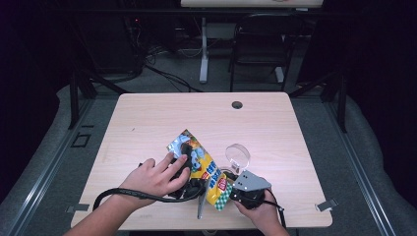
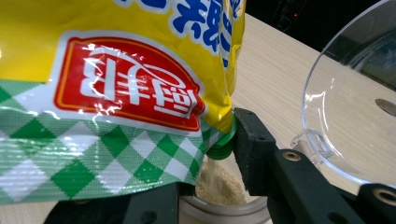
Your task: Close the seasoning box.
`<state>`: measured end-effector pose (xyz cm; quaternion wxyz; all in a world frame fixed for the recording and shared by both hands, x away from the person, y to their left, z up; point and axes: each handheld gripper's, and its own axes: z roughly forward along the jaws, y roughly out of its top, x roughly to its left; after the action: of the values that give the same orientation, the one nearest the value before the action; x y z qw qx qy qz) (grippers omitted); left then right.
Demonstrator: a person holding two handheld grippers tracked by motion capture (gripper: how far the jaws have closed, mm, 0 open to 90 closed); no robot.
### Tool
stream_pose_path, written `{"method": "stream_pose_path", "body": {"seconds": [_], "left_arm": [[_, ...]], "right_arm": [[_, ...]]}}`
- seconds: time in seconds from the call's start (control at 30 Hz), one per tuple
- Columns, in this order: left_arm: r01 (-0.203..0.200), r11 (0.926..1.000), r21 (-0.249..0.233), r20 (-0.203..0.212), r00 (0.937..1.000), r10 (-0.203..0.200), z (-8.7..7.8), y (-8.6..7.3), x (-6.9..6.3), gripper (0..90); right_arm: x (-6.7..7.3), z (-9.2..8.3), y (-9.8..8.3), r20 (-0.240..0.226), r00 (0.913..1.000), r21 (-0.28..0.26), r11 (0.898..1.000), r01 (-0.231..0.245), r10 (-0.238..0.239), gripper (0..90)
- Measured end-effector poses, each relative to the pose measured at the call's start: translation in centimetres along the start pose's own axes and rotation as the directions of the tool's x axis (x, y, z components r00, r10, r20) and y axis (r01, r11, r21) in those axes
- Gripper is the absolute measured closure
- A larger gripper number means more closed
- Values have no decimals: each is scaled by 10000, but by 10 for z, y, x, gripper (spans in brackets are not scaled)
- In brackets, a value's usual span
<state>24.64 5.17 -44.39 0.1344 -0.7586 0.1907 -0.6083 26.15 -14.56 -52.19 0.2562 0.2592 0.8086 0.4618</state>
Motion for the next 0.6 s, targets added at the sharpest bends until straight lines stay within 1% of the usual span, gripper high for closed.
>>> {"method": "stream_pose_path", "body": {"seconds": [0.07, 0.1, 0.3, 0.33, 0.4, 0.47, 0.5, 0.53, 0.6], "left_arm": [[57, 10000, -8, 19, 10000, -57, 0, 0, 0, 670], [2, 10000, -17, -43, 10000, -2, 0, 0, 1, 670], [-30, 10000, 7, -49, 10000, 30, -2, 0, 1, 672], [-136, 9999, 14, -90, 9999, 136, -2, 0, 2, 672], [-37, 10000, 10, -35, 10000, 38, -2, -1, 2, 672], [-68, 10000, 25, -9, 10000, 68, -3, -1, 3, 672], [-9, 10000, -17, -11, 10000, 9, -2, -1, 3, 673], [-74, 10000, -44, -92, 9999, 74, -3, -1, 4, 673], [-60, 10000, -66, -108, 9999, 59, -3, -1, 4, 673]], "right_arm": [[0, 0, 0, -24, 10000, -23, 10000, -13, 13, 710], [0, 0, 0, -21, 10000, -32, 10000, -22, 22, 710], [0, 0, 0, -23, 10000, -24, 10000, 14, -14, 710], [1, 0, 0, -24, 10000, -31, 10000, 6, -6, 710], [1, 0, 0, -53, 10000, -51, 10000, 4, -4, 710], [1, 0, 1, -62, 10000, -60, 10000, -24, 24, 710], [1, -1, 1, -83, 9999, -103, 9999, -62, 61, 710], [1, -1, 1, -58, 10000, -69, 10000, -39, 38, 710], [1, -1, 1, -72, 10000, -103, 9999, -57, 56, 710]]}}
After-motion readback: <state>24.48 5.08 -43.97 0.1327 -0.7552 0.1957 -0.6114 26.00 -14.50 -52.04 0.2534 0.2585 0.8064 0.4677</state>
